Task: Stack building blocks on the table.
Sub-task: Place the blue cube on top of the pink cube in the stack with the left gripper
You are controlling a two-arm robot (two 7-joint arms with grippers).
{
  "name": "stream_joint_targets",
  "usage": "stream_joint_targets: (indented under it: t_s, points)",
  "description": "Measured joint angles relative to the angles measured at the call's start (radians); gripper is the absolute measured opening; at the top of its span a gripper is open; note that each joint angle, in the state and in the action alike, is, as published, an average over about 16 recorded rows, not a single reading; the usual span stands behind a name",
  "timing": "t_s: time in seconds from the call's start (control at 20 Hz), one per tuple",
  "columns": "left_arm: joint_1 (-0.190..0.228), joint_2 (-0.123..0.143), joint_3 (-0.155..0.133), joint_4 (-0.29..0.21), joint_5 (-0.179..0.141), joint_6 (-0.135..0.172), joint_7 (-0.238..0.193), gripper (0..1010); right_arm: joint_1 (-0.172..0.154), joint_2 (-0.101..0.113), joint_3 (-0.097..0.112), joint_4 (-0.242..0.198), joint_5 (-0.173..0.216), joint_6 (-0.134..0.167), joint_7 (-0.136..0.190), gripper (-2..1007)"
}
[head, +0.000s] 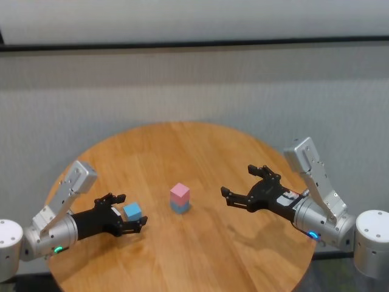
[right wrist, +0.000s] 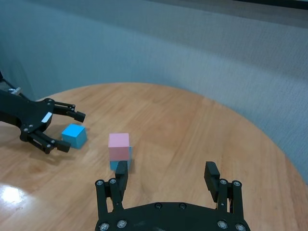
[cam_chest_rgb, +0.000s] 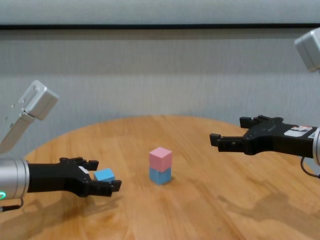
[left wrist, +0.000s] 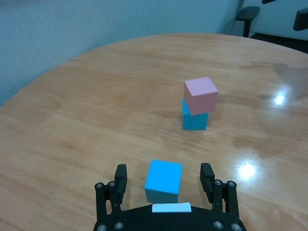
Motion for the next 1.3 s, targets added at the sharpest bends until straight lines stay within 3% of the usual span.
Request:
stream_joint_targets:
  t_s: [0.45, 0.75, 1.0, 1.3]
  points:
    - [0.004, -0.001, 0.003, -0.005, 0.008, 0.007, -0.006, 996, 0.000, 0.000, 0.000, 0.000, 0.000, 0.000, 0.000, 1001]
    - [0.009, 0.003, 0.006, -0.020, 0.012, 0.020, -0.008, 943, 0.000, 0.000, 0.000, 0.000, 0.000, 0.000, 0.000, 1001]
    - [0.012, 0.007, 0.010, -0.032, 0.015, 0.030, -0.009, 840, 0.000, 0.000, 0.000, 0.000, 0.000, 0.000, 0.000, 1001]
    - [0.016, 0.011, 0.015, -0.044, 0.019, 0.039, -0.003, 646, 0.000, 0.000, 0.000, 0.000, 0.000, 0.000, 0.000, 1001]
